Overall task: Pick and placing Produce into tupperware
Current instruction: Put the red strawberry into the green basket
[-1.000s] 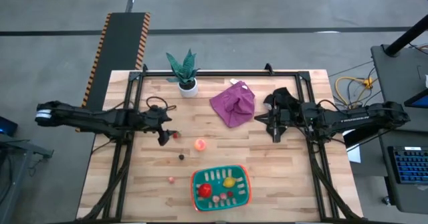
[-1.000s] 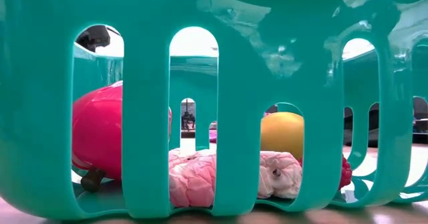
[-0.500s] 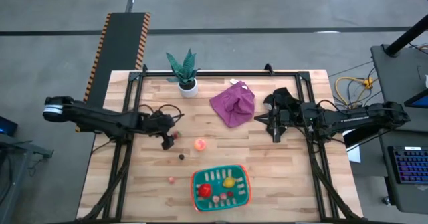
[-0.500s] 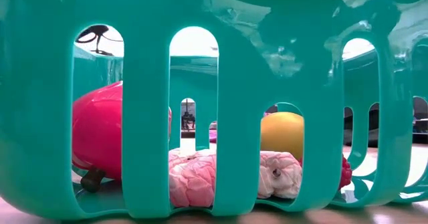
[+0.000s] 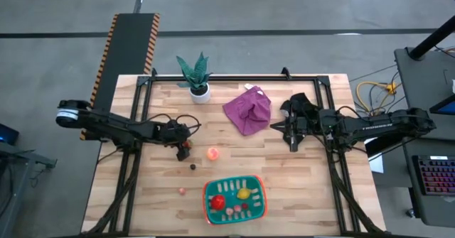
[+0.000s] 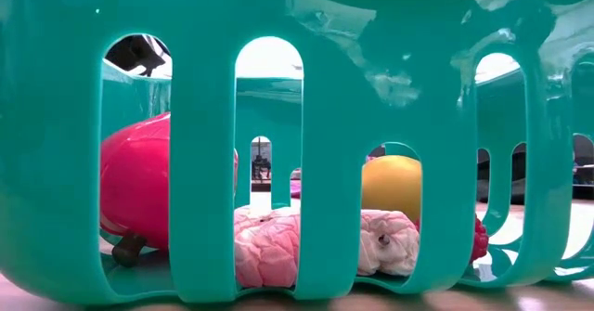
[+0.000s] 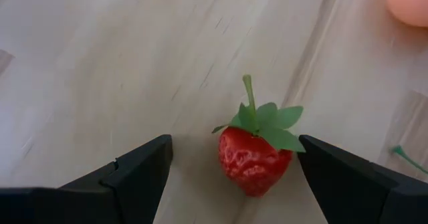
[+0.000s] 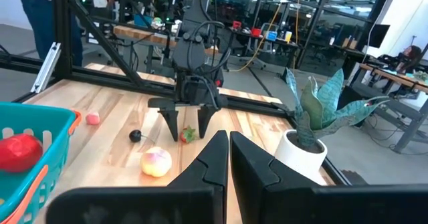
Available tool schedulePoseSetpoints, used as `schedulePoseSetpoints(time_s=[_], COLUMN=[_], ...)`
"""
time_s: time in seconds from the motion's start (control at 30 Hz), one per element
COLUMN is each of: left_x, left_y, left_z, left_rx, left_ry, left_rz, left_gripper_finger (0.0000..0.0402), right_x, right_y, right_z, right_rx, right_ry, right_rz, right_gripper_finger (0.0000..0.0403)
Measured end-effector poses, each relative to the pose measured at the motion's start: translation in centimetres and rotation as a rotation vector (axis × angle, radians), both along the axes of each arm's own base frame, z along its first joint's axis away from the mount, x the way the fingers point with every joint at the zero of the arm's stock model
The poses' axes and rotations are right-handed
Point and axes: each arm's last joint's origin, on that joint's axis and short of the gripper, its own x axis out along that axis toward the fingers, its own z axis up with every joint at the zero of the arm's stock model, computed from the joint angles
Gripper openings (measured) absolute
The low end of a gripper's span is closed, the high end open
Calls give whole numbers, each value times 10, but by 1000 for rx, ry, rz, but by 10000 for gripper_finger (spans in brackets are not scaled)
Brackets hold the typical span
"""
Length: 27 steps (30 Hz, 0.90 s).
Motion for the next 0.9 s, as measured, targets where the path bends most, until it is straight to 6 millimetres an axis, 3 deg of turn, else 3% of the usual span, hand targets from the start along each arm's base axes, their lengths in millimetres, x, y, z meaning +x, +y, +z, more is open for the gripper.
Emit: schedulePoseSetpoints(time_s=[0.17,0.63,0.9], left_x=[3,2,5], left_y=[0,-2,-6], left_z=[-2,1,13], left_rx=[2,-2,-90], left_ry=[7,-1,-41], left_rz=[0,-62,-134], left_gripper_finger=[279,111,105], right_x=[0,0,0], right_y=[0,0,0], right_z=[0,0,0], right_rx=[0,0,-23], right_ry=[1,4,4], right_rz=[0,0,1], right_gripper_finger=[9,9,9])
